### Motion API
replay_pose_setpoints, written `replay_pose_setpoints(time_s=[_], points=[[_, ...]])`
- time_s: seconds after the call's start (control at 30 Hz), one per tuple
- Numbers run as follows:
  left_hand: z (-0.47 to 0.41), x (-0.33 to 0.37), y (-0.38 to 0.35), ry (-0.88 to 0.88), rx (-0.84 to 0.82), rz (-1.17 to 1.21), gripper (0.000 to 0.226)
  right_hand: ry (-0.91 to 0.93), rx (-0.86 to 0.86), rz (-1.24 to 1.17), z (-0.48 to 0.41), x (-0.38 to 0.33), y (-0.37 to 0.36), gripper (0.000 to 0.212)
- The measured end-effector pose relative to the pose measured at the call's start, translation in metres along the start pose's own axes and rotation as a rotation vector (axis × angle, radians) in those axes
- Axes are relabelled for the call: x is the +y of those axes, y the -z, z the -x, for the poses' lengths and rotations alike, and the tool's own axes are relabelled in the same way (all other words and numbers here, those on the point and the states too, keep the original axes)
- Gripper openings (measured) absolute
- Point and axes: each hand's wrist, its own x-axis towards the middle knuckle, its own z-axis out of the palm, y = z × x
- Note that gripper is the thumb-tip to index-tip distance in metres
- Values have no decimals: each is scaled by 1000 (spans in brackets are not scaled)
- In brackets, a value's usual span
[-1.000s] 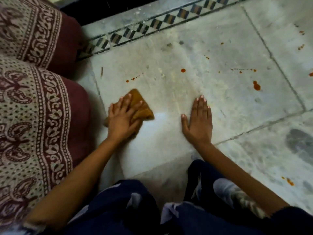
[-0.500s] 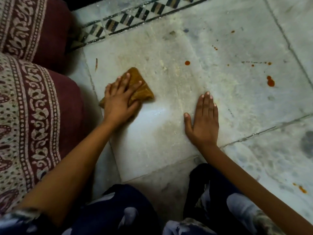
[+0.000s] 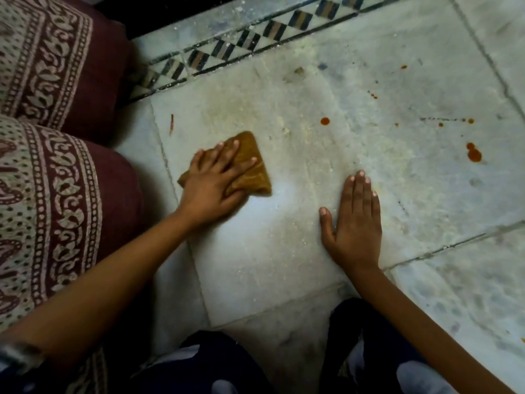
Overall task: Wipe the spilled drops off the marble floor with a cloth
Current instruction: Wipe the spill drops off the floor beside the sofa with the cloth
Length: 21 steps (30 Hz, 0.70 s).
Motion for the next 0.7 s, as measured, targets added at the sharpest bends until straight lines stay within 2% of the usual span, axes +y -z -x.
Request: replay_pose_setpoints(time_s=[0.13, 0.23, 0.27, 0.33, 0.4, 0.47, 0.53, 0.7], points=[[-51, -46, 18, 361, 34, 47, 62, -11, -5, -4, 1, 0, 1, 73], [-112, -22, 20, 536, 65, 122, 55, -20, -17, 6, 1, -1, 1, 73], [-124, -6, 17, 507, 57, 134, 55, -19, -15, 3, 1, -1, 2, 72], [-121, 23, 6, 342, 19, 114, 58, 0, -13, -14, 0, 2, 2, 70], [-88, 42, -3, 150, 0, 79, 62, 13, 6, -5, -5, 13, 7, 70], [-53, 39, -6, 36, 19, 85, 63, -31, 32, 26, -16, 30, 13, 70], [-40, 23, -4, 49, 53, 99, 63, -90, 41, 55, -26, 47, 14, 71], [-114, 14, 4, 331, 110, 102, 56, -121, 37, 65, -32, 55, 11, 70]])
